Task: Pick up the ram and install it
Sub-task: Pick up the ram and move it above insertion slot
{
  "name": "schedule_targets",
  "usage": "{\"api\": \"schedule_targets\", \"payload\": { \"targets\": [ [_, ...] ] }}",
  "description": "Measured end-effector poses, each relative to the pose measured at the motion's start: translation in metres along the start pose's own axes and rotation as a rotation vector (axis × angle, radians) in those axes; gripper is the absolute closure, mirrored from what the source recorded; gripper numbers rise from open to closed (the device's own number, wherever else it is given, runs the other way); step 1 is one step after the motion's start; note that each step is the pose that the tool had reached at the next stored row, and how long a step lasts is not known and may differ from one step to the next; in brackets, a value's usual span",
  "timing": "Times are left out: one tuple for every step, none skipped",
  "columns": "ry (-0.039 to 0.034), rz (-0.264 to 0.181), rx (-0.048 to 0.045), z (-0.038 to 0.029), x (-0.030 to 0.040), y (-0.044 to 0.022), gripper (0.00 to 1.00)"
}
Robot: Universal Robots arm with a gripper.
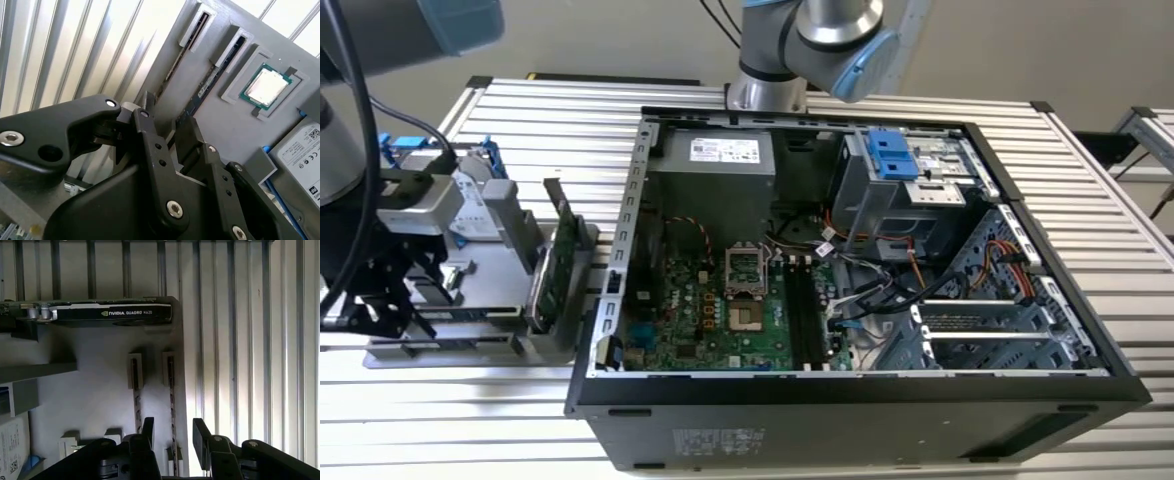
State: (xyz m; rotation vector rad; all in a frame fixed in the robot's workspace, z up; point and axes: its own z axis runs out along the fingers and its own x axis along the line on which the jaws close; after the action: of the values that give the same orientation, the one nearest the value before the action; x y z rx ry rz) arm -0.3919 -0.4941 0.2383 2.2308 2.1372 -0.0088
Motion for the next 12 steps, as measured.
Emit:
{"api": "schedule_targets", "payload": {
  "targets": [
    [0.0,0.0,0.0001,0.001,0.0,-0.0001,0.0],
    [0.0,-0.001,0.0001,0.002,0.0,-0.0001,0.0],
    [0.0001,-0.002,0.0,0.0032,0.0001,-0.0001,0.0],
    [0.0,-0.002,0.0001,0.0042,0.0001,-0.0002,0.0],
    [0.0,-0.003,0.0001,0.0054,0.0002,-0.0002,0.0],
    [0.0001,-0.004,0.0,0.0067,0.0002,-0.0002,0.0],
    [0.0001,-0.004,-0.0001,0.0079,0.0003,-0.0003,0.0],
    [0.0001,-0.005,0.0,0.0089,0.0003,-0.0003,0.0],
    [0.0001,-0.006,0.0,0.0101,0.0003,-0.0003,0.0],
    [0.0,-0.007,0.0,0.0112,0.0004,-0.0004,0.0],
    [0.0001,-0.007,-0.0001,0.0125,0.0004,-0.0004,0.0],
    [0.0,-0.008,-0.0001,0.0137,0.0005,-0.0004,0.0]
  ]
}}
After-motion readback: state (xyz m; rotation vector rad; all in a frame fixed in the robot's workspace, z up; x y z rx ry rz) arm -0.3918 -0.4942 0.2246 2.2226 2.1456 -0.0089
